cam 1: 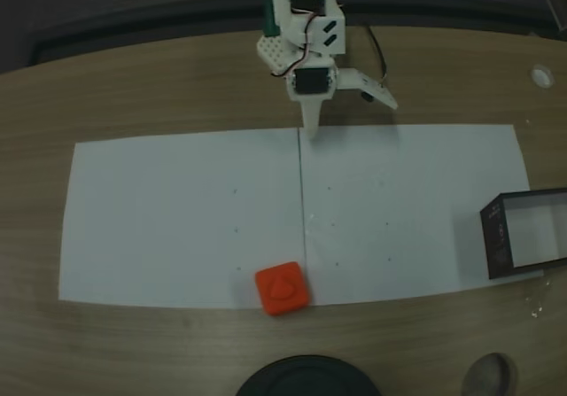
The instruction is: Grab a orange square and put it in the box.
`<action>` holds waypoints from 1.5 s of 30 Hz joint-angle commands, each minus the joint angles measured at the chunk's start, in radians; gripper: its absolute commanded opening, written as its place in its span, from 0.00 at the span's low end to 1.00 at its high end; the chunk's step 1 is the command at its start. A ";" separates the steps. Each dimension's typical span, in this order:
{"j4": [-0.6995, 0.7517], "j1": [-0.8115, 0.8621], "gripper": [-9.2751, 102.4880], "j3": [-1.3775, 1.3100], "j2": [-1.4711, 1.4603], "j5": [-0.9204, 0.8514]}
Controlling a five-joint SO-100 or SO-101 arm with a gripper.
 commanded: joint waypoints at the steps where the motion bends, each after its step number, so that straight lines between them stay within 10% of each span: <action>1: -0.054 -0.064 0.08 -0.046 0.023 -0.089; 14: -0.063 -0.063 0.08 -0.044 0.023 -0.091; 23: -0.489 0.067 0.20 -0.318 -0.011 0.005; 31: -0.483 0.058 0.38 -0.724 -0.773 0.170; 45: 0.095 0.071 0.38 -2.023 -2.115 0.169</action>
